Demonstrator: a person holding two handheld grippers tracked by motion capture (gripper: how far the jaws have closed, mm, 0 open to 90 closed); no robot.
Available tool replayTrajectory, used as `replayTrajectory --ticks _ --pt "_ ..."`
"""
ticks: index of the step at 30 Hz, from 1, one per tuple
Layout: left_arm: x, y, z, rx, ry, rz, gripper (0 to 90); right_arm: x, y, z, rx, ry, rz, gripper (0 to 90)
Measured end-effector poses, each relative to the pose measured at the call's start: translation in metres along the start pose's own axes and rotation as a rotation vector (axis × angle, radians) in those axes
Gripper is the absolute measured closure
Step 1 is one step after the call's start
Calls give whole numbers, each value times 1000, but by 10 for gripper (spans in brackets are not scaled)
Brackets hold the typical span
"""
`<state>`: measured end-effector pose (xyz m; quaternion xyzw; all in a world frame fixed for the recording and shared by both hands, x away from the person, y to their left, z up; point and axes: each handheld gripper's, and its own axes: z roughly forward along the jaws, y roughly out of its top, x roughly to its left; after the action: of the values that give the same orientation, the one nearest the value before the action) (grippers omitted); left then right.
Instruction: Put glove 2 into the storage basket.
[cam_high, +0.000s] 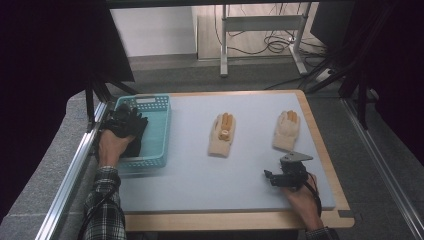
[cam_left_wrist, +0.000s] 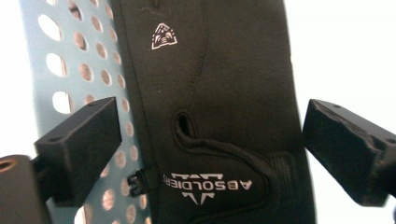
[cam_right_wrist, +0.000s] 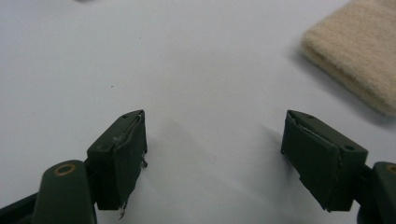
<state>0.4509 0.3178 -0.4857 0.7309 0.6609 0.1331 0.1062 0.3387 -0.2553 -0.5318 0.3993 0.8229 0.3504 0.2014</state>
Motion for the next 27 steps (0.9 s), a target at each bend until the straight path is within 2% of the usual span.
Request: replayTrajectory --ticks 6,9,14,20,24,27 --pt "5 -5 -21 -102 -84 4 30 0 0 0 0 0 0 218" --pt "4 -9 -30 -161 -130 21 25 0 0 0 0 -1 -1 218" --pt "-2 -16 -43 -262 -174 62 21 0 0 0 0 -1 0 217" --pt "-21 -25 -57 -360 -228 121 13 0 0 0 1 -2 0 217" --pt "-38 -31 -68 -411 -253 179 9 0 0 0 1 -1 0 216" --pt "-53 -36 -76 -453 -288 219 9 0 0 0 1 -1 1 217"
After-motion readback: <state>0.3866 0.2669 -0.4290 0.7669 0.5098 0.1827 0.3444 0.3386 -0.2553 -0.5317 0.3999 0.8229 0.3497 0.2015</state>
